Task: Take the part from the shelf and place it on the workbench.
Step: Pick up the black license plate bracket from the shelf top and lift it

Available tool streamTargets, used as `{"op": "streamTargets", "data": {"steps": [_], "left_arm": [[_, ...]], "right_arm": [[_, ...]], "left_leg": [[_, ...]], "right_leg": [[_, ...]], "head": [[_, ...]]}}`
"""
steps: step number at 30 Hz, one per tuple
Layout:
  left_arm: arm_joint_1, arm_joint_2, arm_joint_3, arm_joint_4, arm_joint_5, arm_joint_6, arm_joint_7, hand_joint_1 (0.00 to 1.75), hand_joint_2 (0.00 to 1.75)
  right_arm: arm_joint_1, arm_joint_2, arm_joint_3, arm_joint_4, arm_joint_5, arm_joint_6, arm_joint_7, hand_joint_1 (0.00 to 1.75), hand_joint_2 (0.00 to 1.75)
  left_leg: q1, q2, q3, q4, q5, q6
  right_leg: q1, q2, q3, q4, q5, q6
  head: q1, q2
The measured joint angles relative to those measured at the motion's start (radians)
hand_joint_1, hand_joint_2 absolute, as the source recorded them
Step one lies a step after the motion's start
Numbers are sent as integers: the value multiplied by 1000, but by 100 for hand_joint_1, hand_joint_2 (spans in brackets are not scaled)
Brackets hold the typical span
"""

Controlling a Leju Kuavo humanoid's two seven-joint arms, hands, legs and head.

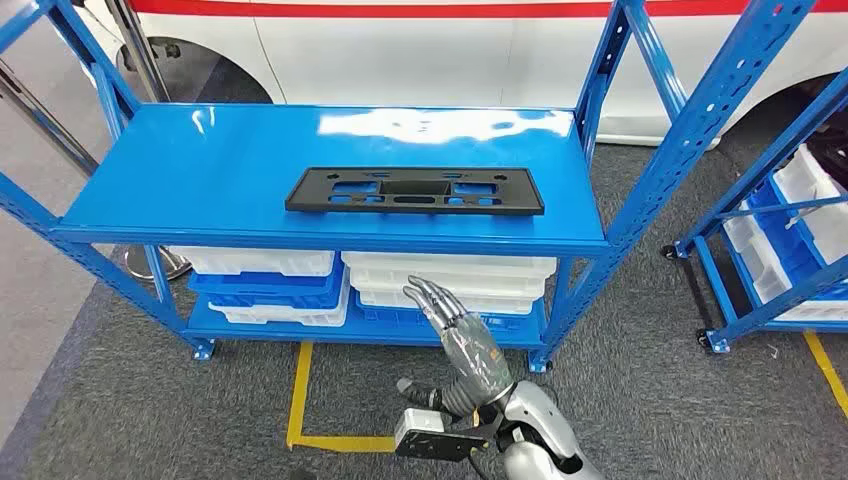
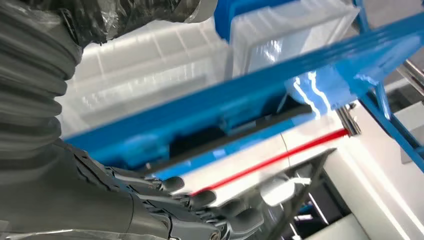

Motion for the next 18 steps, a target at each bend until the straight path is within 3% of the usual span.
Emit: {"op": "streamTargets", "data": {"steps": [2,3,4,5,7,8,9,11,14,16,18], "left_arm": [[1,0,0,0,0,0,0,0,0],[3,0,0,0,0,0,1,0,0],[5,0,0,0,0,0,2,0,0],[7,0,0,0,0,0,2,0,0],[9,0,0,0,-1,0,3,0,0],[9,1,0,0,-1,0,4,0,0],[7,1,-1,0,-1,0,4,0,0],[4,1,-2,0,-1,0,6,0,0],[3,1,-3,0,-3,-2,6,0,0],[0,0,-6,0,-5,-4,6,0,0],[-4,0,-10,0,-7,-6,7,0,0]], "right_arm": [[0,-1,0,0,5,-3,0,0,175],[0,-2,0,0,9,-7,0,0,175],[0,-3,0,-1,15,-12,0,0,175],[1,-5,0,-2,22,-19,0,0,175],[1,-8,0,-9,41,-36,0,0,175],[-1,-10,-1,-14,50,-47,0,0,175],[-2,-11,-1,-20,58,-59,0,0,175],[-5,-12,-4,-33,69,-77,0,0,175],[-16,-13,-8,-55,90,-88,0,0,175],[-27,-14,-10,-64,105,-91,1,0,175],[-33,-17,-10,-65,115,-91,5,0,175]], "left_leg": [[0,0,-46,75,-22,-3],[0,0,-84,133,-34,-5],[1,0,-110,162,-26,-6],[1,0,-117,152,3,-6],[0,0,-84,40,94,-2],[-2,0,-62,-18,126,2],[-4,0,-44,-61,138,9],[-10,-1,-31,-90,127,21],[-4,-1,-16,-107,118,39],[-1,0,-2,-114,112,51],[-1,1,9,-115,102,57]], "right_leg": [[1,-1,5,0,-5,-3],[2,0,12,0,-11,-5],[3,1,19,0,-17,-5],[3,3,29,0,-24,-5],[3,6,49,1,-40,0],[5,7,56,2,-48,4],[6,8,58,3,-54,10],[7,8,58,2,-60,20],[7,5,56,20,-77,35],[4,3,10,110,-114,44],[1,2,-73,239,-149,49]], "head": [[0,0],[0,0],[0,0],[0,0],[0,0],[0,0],[0,0],[1,0],[1,0],[3,0],[3,0]]}}
